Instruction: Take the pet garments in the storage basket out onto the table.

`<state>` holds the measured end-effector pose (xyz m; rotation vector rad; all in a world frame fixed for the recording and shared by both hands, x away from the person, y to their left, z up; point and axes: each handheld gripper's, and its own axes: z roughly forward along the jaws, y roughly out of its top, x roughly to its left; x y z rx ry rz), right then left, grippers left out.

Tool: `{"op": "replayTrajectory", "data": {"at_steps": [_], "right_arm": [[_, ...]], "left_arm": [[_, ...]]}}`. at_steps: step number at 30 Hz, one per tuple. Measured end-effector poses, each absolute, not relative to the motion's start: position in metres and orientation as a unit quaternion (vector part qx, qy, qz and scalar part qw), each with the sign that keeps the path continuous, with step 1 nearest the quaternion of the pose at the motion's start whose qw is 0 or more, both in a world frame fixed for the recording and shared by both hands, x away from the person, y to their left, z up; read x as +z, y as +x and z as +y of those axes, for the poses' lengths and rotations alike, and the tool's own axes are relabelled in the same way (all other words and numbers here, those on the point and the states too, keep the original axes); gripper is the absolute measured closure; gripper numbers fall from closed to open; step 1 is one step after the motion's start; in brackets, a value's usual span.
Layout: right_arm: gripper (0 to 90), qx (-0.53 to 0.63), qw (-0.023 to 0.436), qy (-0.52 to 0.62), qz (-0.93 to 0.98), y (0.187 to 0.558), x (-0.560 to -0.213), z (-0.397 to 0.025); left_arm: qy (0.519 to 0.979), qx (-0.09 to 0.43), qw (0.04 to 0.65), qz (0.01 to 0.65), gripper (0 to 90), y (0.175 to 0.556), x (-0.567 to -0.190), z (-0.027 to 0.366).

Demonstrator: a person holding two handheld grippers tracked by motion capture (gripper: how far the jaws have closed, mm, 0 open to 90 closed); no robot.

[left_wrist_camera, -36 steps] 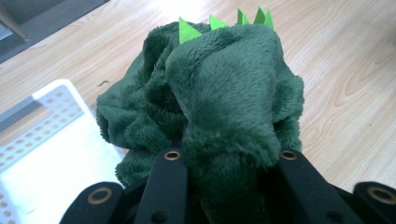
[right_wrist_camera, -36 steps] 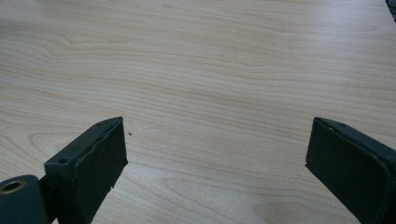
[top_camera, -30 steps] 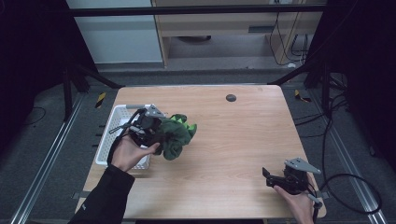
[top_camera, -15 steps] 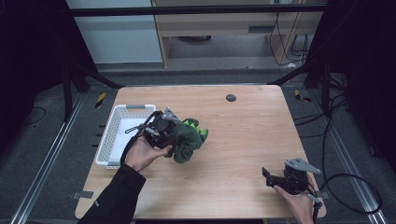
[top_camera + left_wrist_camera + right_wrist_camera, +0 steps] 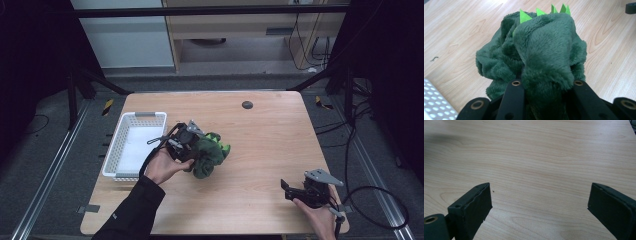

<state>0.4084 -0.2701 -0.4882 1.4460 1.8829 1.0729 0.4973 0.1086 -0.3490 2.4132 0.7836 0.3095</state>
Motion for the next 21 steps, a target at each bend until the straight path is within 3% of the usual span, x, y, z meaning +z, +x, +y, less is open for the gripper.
{"op": "replayTrajectory", "data": {"at_steps": [21], "right_arm": [[5.3, 0.398, 0.265, 0.535, 0.696, 0.408, -0.488, -0.271]], "left_arm": [[0.919, 0.097, 0.273, 0.268, 74.9, 0.500, -0.382, 0.075]]}}
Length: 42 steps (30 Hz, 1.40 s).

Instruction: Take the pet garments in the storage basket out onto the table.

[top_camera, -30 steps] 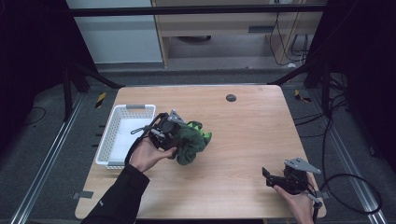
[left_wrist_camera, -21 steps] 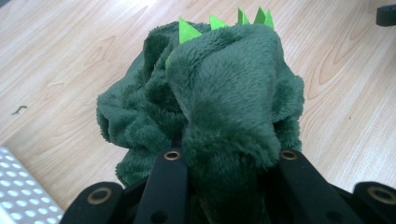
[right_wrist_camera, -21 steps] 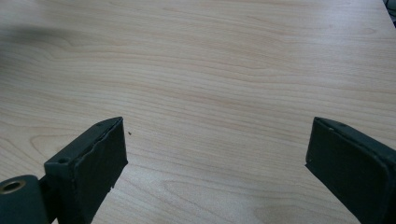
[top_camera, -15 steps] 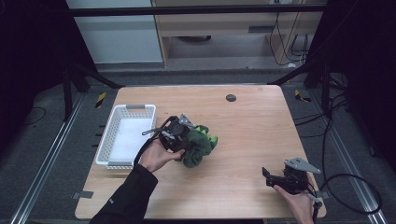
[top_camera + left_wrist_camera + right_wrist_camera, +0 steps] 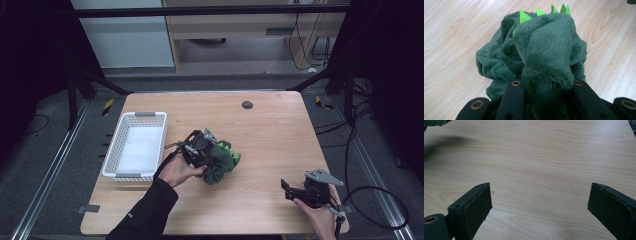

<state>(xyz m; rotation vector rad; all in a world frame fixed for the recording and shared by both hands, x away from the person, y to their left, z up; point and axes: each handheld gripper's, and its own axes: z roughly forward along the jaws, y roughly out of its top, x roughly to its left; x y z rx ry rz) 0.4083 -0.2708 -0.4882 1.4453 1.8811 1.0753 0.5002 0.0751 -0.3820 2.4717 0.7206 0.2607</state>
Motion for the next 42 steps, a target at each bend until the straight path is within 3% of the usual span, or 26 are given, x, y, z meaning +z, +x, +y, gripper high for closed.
{"op": "replayTrajectory", "data": {"at_steps": [14, 22, 28, 33, 42], "right_arm": [[5.2, 0.397, 0.265, 0.533, 0.699, 0.408, -0.488, -0.270], [5.2, 0.398, 0.262, 0.534, 0.699, 0.408, -0.488, -0.270], [5.2, 0.398, 0.261, 0.534, 0.699, 0.408, -0.488, -0.270], [5.2, 0.398, 0.261, 0.533, 0.699, 0.408, -0.488, -0.270], [5.1, 0.397, 0.261, 0.535, 0.699, 0.408, -0.488, -0.270]], "left_arm": [[0.931, 0.081, 0.258, 0.244, 73.8, 0.500, -0.401, 0.065], [0.938, 0.081, 0.243, 0.233, 68.8, 0.499, -0.411, 0.057], [0.938, 0.083, 0.243, 0.234, 57.7, 0.499, -0.414, 0.056], [0.936, 0.083, 0.255, 0.230, 42.3, 0.499, -0.413, 0.058], [0.929, 0.088, 0.273, 0.233, 28.1, 0.495, -0.406, 0.068]]}}
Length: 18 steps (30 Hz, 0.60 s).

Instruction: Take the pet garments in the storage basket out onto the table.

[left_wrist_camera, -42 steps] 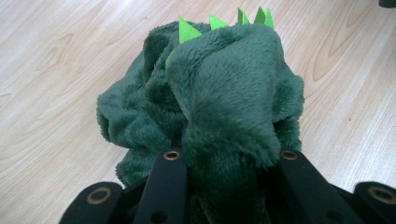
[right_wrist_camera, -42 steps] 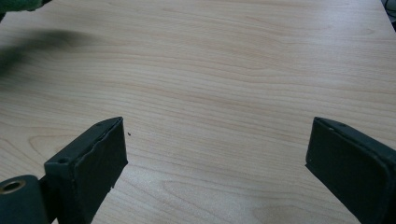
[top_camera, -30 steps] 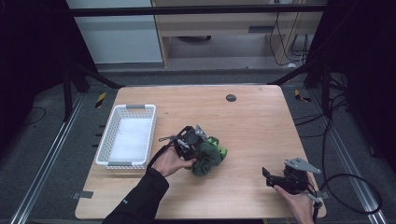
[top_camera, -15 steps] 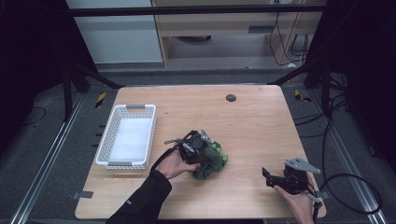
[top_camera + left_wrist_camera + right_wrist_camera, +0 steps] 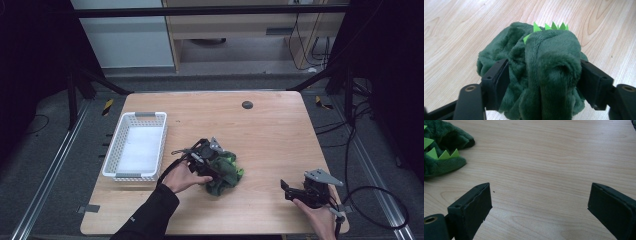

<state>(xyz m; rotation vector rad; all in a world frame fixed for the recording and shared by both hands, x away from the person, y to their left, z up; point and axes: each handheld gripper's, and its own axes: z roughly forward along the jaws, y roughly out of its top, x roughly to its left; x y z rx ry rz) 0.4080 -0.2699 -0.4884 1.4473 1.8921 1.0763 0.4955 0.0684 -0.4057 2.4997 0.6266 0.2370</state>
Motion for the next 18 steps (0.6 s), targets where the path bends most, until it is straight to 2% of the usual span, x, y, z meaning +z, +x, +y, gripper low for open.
{"op": "replayTrajectory", "data": {"at_steps": [18], "right_arm": [[5.0, 0.397, 0.263, 0.535, 0.698, 0.408, -0.488, -0.271]], "left_arm": [[0.911, 0.096, 0.324, 0.237, 22.7, 0.479, -0.384, 0.094]]}}
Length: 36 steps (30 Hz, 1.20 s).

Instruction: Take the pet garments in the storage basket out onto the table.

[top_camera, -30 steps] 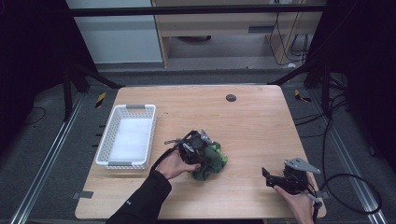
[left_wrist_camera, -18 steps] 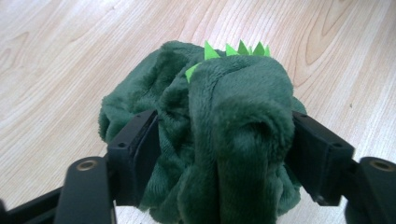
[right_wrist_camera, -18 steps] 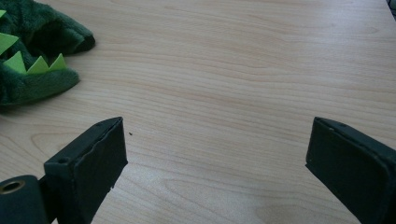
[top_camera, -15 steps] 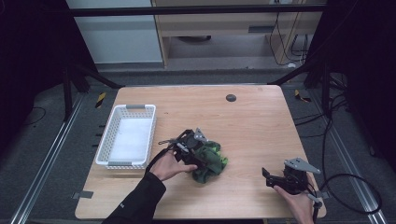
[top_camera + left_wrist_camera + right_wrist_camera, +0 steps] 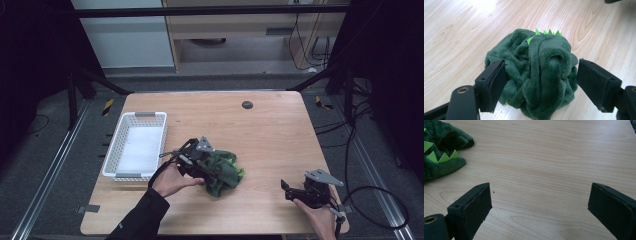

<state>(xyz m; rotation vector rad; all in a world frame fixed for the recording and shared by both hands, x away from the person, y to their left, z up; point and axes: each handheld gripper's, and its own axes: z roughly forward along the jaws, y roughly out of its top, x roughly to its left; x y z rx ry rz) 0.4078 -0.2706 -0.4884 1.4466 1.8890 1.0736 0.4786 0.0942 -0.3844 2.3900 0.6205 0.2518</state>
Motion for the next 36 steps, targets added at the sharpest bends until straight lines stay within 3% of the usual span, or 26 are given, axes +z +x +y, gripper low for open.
{"op": "replayTrajectory", "data": {"at_steps": [22, 36], "right_arm": [[4.9, 0.398, 0.260, 0.537, 0.697, 0.407, -0.488, -0.271], [4.8, 0.396, 0.265, 0.535, 0.697, 0.407, -0.489, -0.271]], "left_arm": [[0.836, 0.160, 0.424, 0.311, 24.2, 0.455, -0.377, 0.156], [0.802, 0.184, 0.443, 0.355, 25.4, 0.438, -0.392, 0.199]]}}
